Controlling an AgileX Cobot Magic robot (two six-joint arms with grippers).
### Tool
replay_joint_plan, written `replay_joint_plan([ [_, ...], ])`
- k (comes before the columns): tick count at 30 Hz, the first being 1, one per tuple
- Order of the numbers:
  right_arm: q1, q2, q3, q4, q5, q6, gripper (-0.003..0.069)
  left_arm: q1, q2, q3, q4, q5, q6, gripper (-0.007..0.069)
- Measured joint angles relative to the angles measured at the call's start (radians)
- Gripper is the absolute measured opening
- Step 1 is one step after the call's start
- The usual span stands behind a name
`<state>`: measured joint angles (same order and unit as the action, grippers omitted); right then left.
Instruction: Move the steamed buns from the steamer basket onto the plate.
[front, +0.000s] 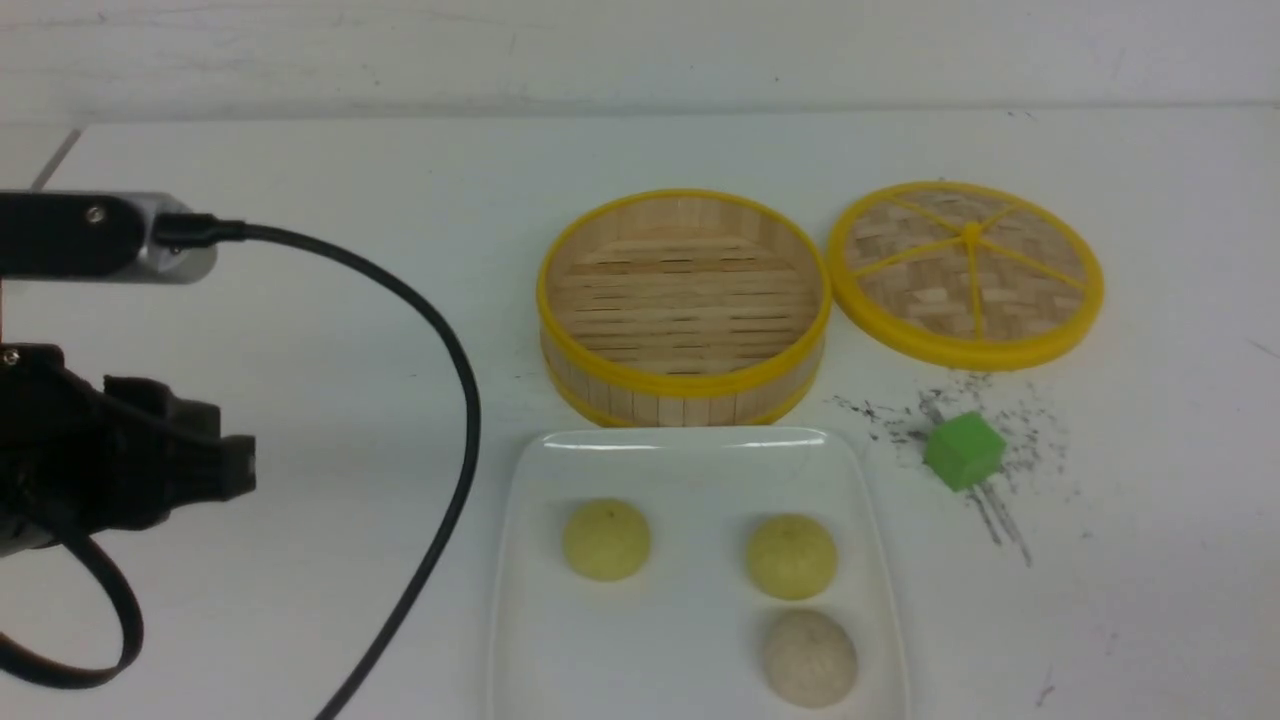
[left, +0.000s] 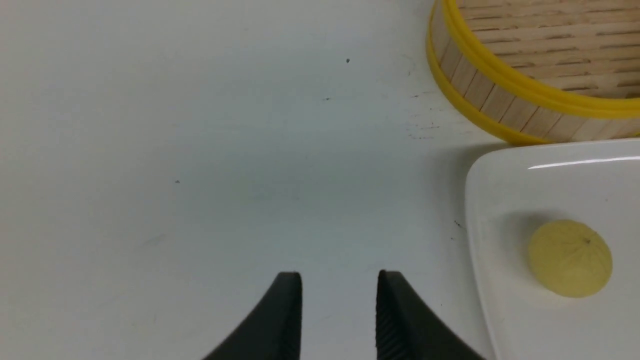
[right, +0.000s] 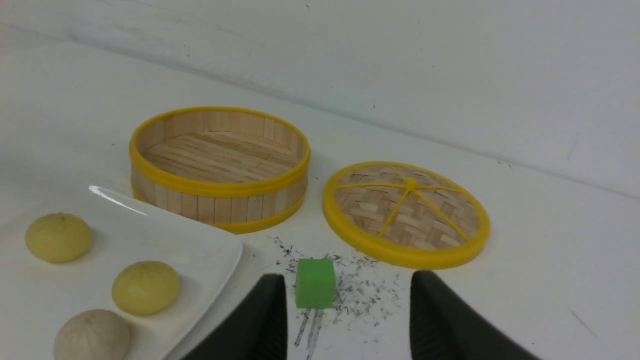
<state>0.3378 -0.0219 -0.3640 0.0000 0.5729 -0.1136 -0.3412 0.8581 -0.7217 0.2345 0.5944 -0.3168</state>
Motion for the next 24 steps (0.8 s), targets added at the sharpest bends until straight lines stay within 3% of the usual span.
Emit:
replay_joint_plan([
  [10, 0.0, 0.001, 0.0, -0.039, -0.007, 0.009, 0.024, 0.0, -0.263, -0.008, 0.026, -0.014, 0.03, 0.0242],
  [16, 0.0, 0.001, 0.0, -0.039, -0.007, 0.009, 0.0225, 0.0, -0.563, -0.015, 0.037, 0.185, 0.033, 0.0242],
  [24, 0.0, 0.001, 0.0, -0.041, -0.007, 0.011, 0.023, 0.0, -0.767, -0.015, 0.056, 0.419, 0.09, 0.0242],
])
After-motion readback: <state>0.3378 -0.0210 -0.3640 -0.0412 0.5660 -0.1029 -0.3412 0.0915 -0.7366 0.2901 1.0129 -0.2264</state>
